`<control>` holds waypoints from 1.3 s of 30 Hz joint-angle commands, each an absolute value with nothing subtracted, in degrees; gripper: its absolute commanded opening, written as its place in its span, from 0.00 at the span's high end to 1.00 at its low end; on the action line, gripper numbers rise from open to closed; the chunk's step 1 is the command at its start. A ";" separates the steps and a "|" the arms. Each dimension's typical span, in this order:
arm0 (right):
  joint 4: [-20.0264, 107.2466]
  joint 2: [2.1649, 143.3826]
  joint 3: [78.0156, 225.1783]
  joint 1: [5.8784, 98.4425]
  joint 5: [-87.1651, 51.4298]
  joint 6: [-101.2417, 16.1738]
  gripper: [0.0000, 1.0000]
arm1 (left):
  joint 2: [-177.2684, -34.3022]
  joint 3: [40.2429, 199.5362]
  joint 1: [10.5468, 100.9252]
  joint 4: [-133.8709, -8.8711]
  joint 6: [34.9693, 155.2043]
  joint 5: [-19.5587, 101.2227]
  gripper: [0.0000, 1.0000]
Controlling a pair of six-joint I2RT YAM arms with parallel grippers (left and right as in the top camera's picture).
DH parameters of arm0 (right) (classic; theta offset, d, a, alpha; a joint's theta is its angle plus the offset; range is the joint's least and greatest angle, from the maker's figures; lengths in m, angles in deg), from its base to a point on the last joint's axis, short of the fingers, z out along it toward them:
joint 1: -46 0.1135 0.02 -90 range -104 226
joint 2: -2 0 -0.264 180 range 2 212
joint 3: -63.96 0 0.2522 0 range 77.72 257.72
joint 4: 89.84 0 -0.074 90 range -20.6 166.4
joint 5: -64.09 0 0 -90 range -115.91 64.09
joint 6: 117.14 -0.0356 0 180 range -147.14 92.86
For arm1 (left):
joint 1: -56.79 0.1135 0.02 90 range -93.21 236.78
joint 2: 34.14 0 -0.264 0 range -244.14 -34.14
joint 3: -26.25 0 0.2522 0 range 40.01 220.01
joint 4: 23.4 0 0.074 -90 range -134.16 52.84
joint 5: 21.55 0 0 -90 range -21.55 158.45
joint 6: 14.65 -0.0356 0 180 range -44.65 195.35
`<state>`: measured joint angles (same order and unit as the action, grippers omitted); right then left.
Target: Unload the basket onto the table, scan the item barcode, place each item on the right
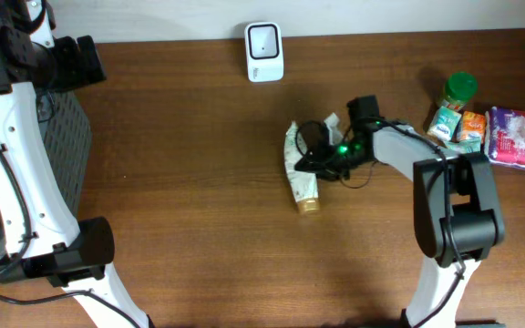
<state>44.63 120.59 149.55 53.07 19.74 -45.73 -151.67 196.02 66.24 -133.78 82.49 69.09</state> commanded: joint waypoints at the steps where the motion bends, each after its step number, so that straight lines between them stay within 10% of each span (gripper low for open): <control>1: 37.87 120.00 153.33 49.55 11.26 -45.42 0.53 | -150.80 196.45 66.33 -133.87 82.84 68.70 0.01; 9: 14.20 119.69 172.11 54.07 2.71 -33.31 0.25 | -150.78 196.45 66.33 -133.87 82.84 68.70 0.01; 13: 14.46 119.82 171.45 64.19 -18.29 -35.36 0.25 | -150.80 196.45 66.33 -133.87 82.84 68.70 0.01; 25: 21.96 124.17 167.06 72.61 -36.48 -42.29 0.45 | -150.80 196.45 66.33 -133.87 82.84 68.70 0.01; 29: 23.27 124.19 169.86 72.61 -35.15 -42.69 0.96 | -150.80 196.45 66.33 -133.87 82.84 68.70 0.01; 34: 26.38 124.19 187.08 72.61 -34.97 -42.64 0.96 | -150.80 196.45 66.33 -133.87 82.84 68.70 0.01; 39: 58.75 125.44 188.87 72.54 -35.25 -37.88 0.96 | -150.80 196.45 66.33 -133.87 82.84 68.70 0.01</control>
<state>50.86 125.29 188.20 72.63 -34.47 -40.83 -151.67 196.02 66.24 -133.76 82.49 69.11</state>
